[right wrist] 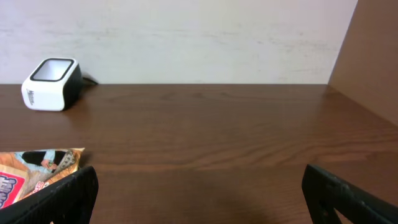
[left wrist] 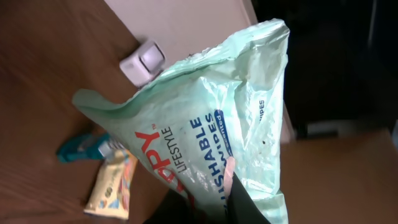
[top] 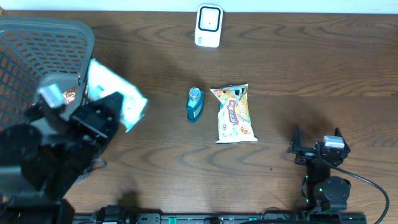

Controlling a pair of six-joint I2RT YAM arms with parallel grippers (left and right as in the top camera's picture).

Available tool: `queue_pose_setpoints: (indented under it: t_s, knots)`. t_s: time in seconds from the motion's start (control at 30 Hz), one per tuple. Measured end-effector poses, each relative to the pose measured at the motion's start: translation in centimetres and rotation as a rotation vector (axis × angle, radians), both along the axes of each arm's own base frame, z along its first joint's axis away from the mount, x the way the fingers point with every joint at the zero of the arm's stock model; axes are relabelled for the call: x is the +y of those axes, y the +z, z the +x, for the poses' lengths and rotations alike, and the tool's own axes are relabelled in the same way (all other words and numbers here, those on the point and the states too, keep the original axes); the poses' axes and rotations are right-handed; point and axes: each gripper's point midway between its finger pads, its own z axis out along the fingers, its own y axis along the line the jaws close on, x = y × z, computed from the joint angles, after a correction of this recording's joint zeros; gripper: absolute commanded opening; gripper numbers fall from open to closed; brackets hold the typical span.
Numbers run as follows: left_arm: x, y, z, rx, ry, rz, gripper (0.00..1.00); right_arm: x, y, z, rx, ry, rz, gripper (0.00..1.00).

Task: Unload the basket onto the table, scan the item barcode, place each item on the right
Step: 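Place the green pack right of the orange pack and release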

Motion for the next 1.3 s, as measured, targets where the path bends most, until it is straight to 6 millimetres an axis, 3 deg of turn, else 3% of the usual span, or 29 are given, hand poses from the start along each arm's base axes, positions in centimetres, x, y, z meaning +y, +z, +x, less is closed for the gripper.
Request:
queue_pose_setpoints:
  t_s: [0.17,0.33,0.47,0.7,0.83,0.97,1.1,1.3]
  knots:
    - [-2.8,-1.8,1.8,0.067,-0.128,0.028,0.07,0.0,0.0,0.0,0.0,0.0,0.0,0.99]
    - [-6.9,-4.9,4.3,0.171,-0.27,0.061,0.07,0.0,0.0,0.0,0.0,0.0,0.0,0.99]
    - [-11.7,-7.2,6.1,0.189,-0.411,0.105,0.08,0.0,0.0,0.0,0.0,0.0,0.0,0.99]
    - [-23.0,-10.4,7.4,0.013,-0.735,0.245,0.08,0.0,0.0,0.0,0.0,0.0,0.0,0.99]
    - [-27.8,-14.3,7.2,-0.032,-0.872,0.329,0.08,0.0,0.0,0.0,0.0,0.0,0.0,0.99]
    - [-30.7,-20.4,7.3,0.023,-0.93,0.433,0.08,0.0,0.0,0.0,0.0,0.0,0.0,0.99]
    - [-31.8,-26.8,7.5,0.113,-0.934,0.552,0.09,0.0,0.0,0.0,0.0,0.0,0.0,0.99]
    - [-31.9,-33.3,7.2,0.219,-0.939,0.659,0.17,0.0,0.0,0.0,0.0,0.0,0.0,0.99]
